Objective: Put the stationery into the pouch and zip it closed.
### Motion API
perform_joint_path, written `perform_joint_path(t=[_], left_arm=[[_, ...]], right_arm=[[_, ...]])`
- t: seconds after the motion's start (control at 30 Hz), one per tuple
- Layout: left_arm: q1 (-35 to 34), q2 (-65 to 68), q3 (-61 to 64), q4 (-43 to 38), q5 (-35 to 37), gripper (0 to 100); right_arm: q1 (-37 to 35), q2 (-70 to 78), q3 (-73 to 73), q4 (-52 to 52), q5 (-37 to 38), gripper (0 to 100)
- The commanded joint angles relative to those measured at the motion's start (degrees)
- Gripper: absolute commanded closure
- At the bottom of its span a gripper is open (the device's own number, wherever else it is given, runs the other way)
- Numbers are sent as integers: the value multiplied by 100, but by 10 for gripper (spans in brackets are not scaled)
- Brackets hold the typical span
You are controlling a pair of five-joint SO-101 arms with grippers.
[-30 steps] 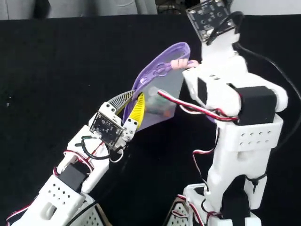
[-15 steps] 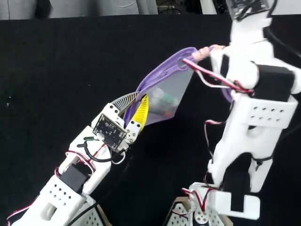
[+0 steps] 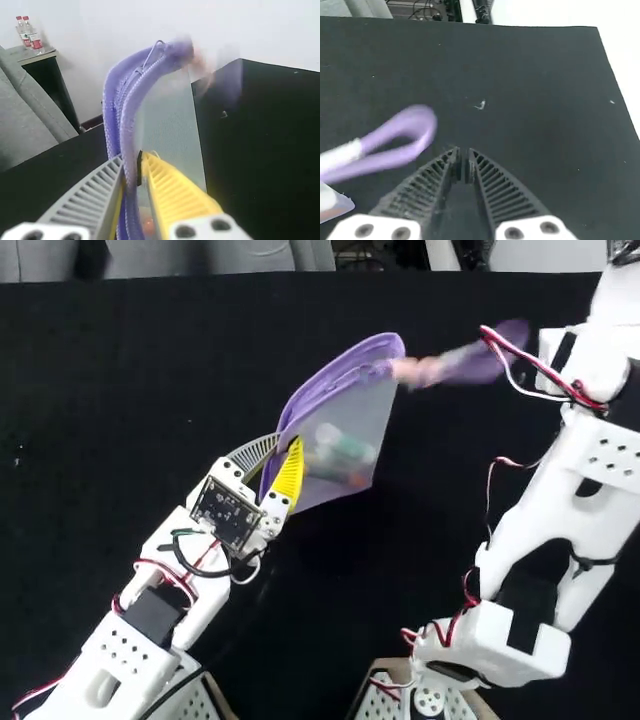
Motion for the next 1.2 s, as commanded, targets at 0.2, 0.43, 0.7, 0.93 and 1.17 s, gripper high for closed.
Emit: perform_joint_path(t=[0.2,0.43,0.7,0.93,1.17], left_arm=[[66,62,409,53,-70,972],[75,62,409,26,-70,972],[84,53,382,18,-26,972],[84,53,382,18,-26,972],[84,53,374,18,-18,972]], right_arm=[[193,66,-207,202,-132,983],[-527,-479,40,431,-800,704],[-1705,-2308,1815,149,-1319,819],[-2497,-3846,4338,-1345,-1336,821],[-2505,-5349,6633,-2831,-1670,821]])
